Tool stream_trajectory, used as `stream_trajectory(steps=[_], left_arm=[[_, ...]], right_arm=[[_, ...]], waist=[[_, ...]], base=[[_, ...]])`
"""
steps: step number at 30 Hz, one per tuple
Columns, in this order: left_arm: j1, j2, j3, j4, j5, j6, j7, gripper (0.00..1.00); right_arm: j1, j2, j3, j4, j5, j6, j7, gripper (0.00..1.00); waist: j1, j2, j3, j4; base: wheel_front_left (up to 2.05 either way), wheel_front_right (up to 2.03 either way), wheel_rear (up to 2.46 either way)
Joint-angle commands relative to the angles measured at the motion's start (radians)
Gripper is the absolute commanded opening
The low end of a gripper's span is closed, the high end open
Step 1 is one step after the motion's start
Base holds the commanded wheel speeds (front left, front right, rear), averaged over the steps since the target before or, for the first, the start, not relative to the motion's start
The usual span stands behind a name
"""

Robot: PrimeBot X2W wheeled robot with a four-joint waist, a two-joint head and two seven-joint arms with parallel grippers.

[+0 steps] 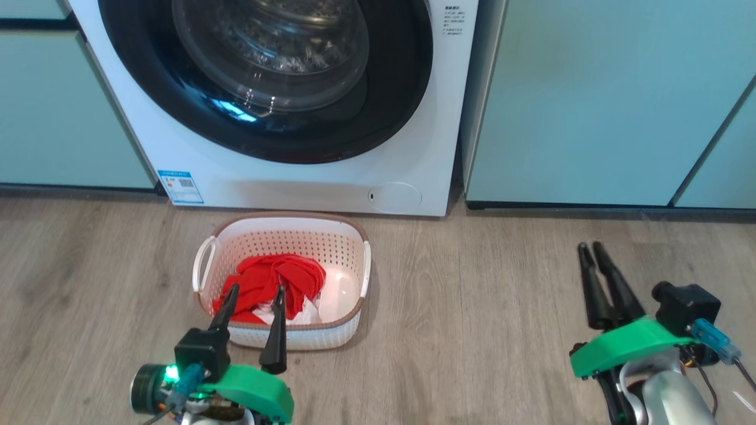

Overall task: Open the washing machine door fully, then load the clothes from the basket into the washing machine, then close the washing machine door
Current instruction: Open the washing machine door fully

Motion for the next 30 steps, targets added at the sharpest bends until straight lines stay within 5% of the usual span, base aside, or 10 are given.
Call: stream_trajectory(steps=[1, 12, 22, 30], left_arm=[[-0.043, 0.005, 0.031, -0.037, 0.011, 0.002, -0.013, 1.0], [-0.1, 0.005, 0.009, -0.072, 0.002, 0.007, -0.013, 1.0], [-0.261, 0.005, -0.033, -0.107, -0.032, 0.014, -0.013, 1.0], [-0.34, 0.005, -0.042, -0.13, -0.039, 0.019, -0.013, 1.0]], right_arm=[[-0.041, -0.009, 0.028, -0.04, 0.007, 0.0, -0.009, 0.0], [-0.177, -0.009, 0.027, -0.038, 0.081, 0.0, -0.009, 0.0], [-0.593, -0.08, -0.025, 0.005, 0.339, 0.0, 0.111, 0.0], [-0.945, -0.103, -0.08, 0.164, 0.529, 0.0, 0.289, 0.0]], waist=[[0.0, 0.0, 0.011, 0.006], [0.0, 0.0, 0.166, 0.051], [0.0, 0.0, 0.401, 0.137], [0.0, 0.0, 0.513, 0.18]], base=[[0.0, 0.0, 0.0], [0.0, 0.0, 0.0], [0.0, 0.0, 0.0], [0.0, 0.0, 0.0]])
